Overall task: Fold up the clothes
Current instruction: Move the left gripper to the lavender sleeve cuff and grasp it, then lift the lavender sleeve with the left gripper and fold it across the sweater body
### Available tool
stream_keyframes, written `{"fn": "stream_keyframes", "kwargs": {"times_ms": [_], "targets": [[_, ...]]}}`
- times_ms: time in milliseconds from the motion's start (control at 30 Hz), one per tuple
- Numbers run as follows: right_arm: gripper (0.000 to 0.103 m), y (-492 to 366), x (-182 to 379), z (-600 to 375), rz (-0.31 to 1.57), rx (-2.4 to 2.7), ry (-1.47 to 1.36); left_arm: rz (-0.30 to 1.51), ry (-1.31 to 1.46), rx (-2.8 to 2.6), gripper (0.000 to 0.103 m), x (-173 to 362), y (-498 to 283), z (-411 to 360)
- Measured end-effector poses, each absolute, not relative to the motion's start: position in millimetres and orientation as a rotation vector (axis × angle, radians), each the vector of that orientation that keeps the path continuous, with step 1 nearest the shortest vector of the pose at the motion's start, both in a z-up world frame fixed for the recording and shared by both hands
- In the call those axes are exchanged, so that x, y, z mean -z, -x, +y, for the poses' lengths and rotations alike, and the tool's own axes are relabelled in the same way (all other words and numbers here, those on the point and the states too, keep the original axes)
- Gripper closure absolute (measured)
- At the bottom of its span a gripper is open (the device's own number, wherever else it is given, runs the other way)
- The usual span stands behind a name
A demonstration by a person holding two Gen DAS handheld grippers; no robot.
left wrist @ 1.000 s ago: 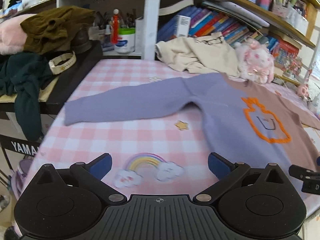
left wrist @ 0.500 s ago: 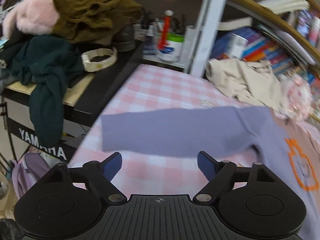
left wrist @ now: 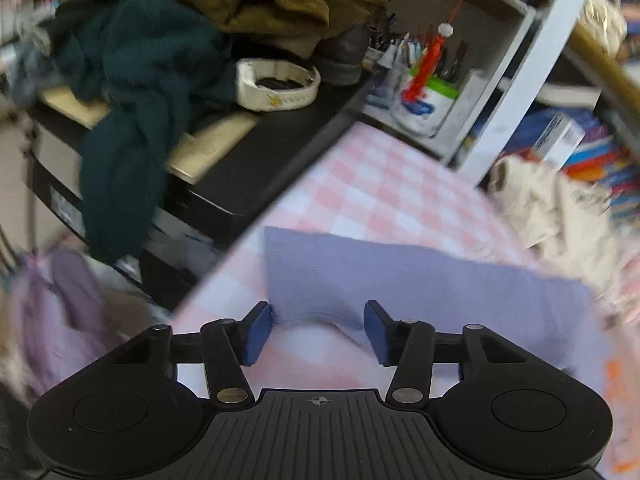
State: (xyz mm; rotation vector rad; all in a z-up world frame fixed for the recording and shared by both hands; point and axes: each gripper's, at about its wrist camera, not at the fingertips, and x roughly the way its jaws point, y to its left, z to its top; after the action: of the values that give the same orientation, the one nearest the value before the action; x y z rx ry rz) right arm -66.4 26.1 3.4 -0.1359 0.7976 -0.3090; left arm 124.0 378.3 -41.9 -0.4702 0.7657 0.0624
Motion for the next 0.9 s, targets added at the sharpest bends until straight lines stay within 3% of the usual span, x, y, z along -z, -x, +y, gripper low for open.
{"fn": "stream_keyframes", "kwargs": {"times_ms": [433, 633, 900], "targets": [[0.003, 64.6, -0.4, 26.0, 0.811, 0.334, 0.114, 0.724, 0.735, -0.057, 0.056, 52.4, -136.2, 393.4], [0.003, 59.5, 0.2, 23.9, 0.821, 0.331, 0.112, 0.710, 0.787, -0.085, 0.066, 56.8, -134.0, 403.8], [0.003, 57.3, 1.0, 14.2, 0.821, 0.292, 0.136, 0.709, 0.791, -0.145, 0.099, 63.0, -135.7, 408.7]]}}
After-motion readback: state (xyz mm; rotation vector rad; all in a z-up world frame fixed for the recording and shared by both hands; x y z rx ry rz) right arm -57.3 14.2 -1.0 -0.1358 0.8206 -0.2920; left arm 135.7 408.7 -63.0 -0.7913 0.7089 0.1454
